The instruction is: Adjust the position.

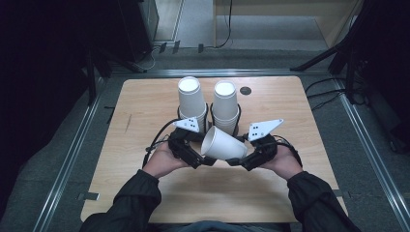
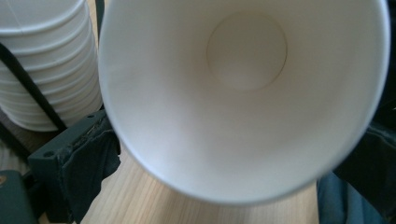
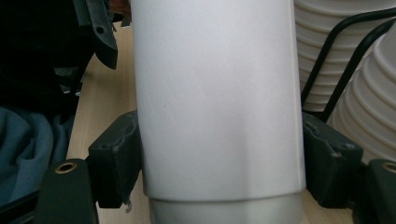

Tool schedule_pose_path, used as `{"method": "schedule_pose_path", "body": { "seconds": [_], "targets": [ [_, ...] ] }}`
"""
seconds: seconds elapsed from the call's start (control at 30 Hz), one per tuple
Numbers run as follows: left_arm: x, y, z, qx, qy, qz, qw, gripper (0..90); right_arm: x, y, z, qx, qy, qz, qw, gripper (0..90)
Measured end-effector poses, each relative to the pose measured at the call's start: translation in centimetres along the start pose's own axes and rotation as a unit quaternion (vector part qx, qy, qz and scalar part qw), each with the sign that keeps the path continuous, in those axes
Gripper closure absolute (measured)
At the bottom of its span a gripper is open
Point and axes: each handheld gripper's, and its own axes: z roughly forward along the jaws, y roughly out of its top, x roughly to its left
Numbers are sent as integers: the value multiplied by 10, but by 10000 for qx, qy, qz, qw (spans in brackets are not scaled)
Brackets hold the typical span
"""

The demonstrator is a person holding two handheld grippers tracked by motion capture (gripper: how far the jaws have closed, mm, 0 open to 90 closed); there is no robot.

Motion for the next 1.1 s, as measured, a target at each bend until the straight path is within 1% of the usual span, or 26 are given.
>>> {"method": "schedule_pose_path", "body": {
  "seconds": [0.03,0.07,0.1,0.13,0.2,0.33,0.4,0.43,0.5,0.6,0.7,0.83,0.9,0.93,0.97,1.0,1.03,1.07,1.1],
  "targets": [
    [0,0,1,-21,-17,-34,10000,0,0,0,1,7,14,0,10000,235],
    [-1,1,1,-31,10,-32,10000,0,1,0,2,9,42,-15,10000,235],
    [-1,1,1,-30,-27,-70,10000,0,1,0,3,1,27,-44,10000,235],
    [0,1,1,-44,-57,-90,9999,0,2,0,4,14,74,-41,10000,235],
    [1,0,1,-120,-92,-154,9998,0,2,0,6,22,93,-77,9999,235],
    [2,0,3,-152,-168,-237,9995,0,3,1,10,50,156,-109,9998,235],
    [-1,0,2,-224,-57,-70,9997,44,4,2,11,24,186,-128,9997,235],
    [-2,0,0,-281,-94,-29,9996,55,5,2,11,26,186,-172,9997,236],
    [-2,0,-4,-387,-208,-38,9990,87,5,2,11,10,218,-200,9996,237],
    [0,1,-6,-363,-289,-79,9989,124,5,3,8,-35,222,-258,9994,238],
    [0,2,-7,-294,-280,-106,9991,145,5,3,9,20,230,-202,9995,238],
    [0,4,-10,-237,-317,-141,9991,162,5,4,10,-4,278,-114,9996,231],
    [0,5,-14,-244,-366,-147,9989,164,5,5,10,-9,296,35,9996,174],
    [0,6,-16,-257,-328,-112,9991,164,5,6,10,-11,289,84,9995,136],
    [1,7,-19,-250,-322,-114,9991,164,5,6,10,0,280,106,9996,136],
    [1,8,-22,-249,-249,-54,9994,164,5,6,10,17,331,145,9993,136],
    [2,8,-25,-259,-240,-78,9993,164,4,6,10,26,391,185,9991,136],
    [3,8,-28,-248,-198,-33,9995,164,3,5,11,51,383,181,9991,136],
    [3,7,-30,-259,-183,-33,9995,164,3,5,11,79,351,208,9991,136]
  ]
}}
